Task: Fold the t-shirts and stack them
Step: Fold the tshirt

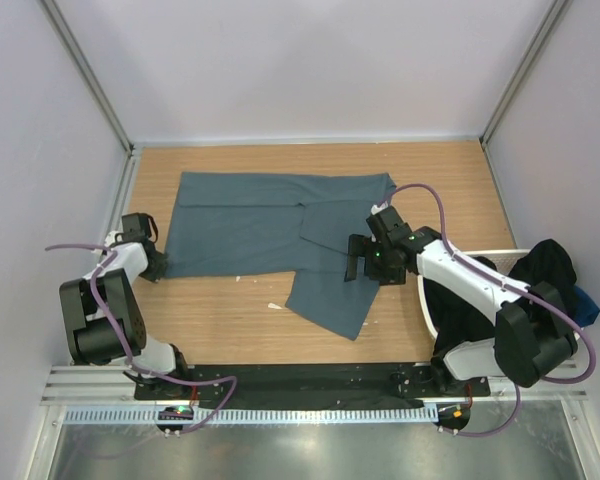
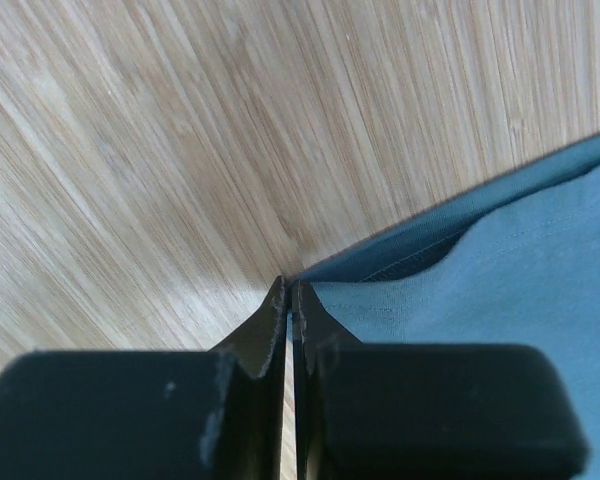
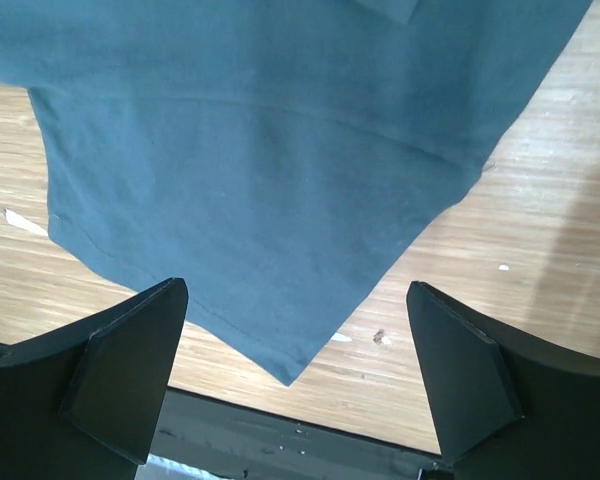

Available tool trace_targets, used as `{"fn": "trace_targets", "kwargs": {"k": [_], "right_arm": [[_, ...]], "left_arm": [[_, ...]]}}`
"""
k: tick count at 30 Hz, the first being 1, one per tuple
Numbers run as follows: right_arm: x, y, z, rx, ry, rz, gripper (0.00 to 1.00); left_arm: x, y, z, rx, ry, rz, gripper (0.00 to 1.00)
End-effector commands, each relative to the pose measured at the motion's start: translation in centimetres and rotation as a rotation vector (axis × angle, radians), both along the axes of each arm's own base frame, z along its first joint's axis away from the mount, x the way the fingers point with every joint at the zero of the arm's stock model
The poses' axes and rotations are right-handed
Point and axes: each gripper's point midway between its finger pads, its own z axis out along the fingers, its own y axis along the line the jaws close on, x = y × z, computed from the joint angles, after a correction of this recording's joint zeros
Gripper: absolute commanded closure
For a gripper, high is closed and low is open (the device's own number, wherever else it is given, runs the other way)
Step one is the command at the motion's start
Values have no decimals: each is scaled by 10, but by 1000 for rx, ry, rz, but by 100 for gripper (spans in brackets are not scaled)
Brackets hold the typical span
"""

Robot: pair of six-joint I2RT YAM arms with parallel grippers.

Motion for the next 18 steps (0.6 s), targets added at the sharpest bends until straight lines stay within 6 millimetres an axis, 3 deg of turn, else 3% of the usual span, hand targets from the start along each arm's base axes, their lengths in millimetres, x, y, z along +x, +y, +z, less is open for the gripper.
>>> {"fn": "trace_targets", "kwargs": {"k": [1,11,18], "right_arm": [[-9,-2,-6,-15,34,-39,3],[-70,23,-41,-10,138,-1,13],[-100,29,-55,-8,183,-33,22]], "left_arm": [[-11,-6,-8,-41,-6,72,100],[-25,-11,-14,-65,-4,160,100],[-30,-12,-11,-39,13,127,100]]}}
